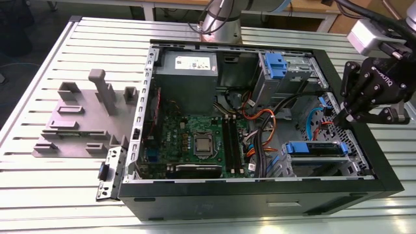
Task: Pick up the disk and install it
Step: 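Insert the first disk wire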
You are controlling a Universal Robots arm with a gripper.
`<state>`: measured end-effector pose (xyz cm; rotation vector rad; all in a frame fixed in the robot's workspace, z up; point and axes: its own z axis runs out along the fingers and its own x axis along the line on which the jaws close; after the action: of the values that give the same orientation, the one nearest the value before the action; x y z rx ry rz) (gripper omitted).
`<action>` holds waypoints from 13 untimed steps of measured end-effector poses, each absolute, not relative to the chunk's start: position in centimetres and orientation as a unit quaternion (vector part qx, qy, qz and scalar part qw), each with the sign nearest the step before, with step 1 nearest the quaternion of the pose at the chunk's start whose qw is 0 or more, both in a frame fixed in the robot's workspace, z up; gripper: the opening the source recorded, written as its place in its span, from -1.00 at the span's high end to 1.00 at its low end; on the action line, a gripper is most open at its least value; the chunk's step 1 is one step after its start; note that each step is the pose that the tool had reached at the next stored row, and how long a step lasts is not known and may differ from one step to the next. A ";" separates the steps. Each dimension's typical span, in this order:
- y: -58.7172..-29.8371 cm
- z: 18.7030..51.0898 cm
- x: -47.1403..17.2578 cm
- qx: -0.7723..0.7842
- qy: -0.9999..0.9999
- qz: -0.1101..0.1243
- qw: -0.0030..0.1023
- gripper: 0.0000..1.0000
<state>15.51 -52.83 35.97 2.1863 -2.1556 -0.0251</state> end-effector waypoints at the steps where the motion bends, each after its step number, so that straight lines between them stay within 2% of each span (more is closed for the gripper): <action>1: -52.8 36.0 15.5 0.712 -0.701 -0.008 0.036 0.79; 13: -52.4 36.0 16.0 0.713 -0.700 -0.009 0.040 0.79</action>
<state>15.97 -52.43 35.99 2.1848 -2.1442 -0.0286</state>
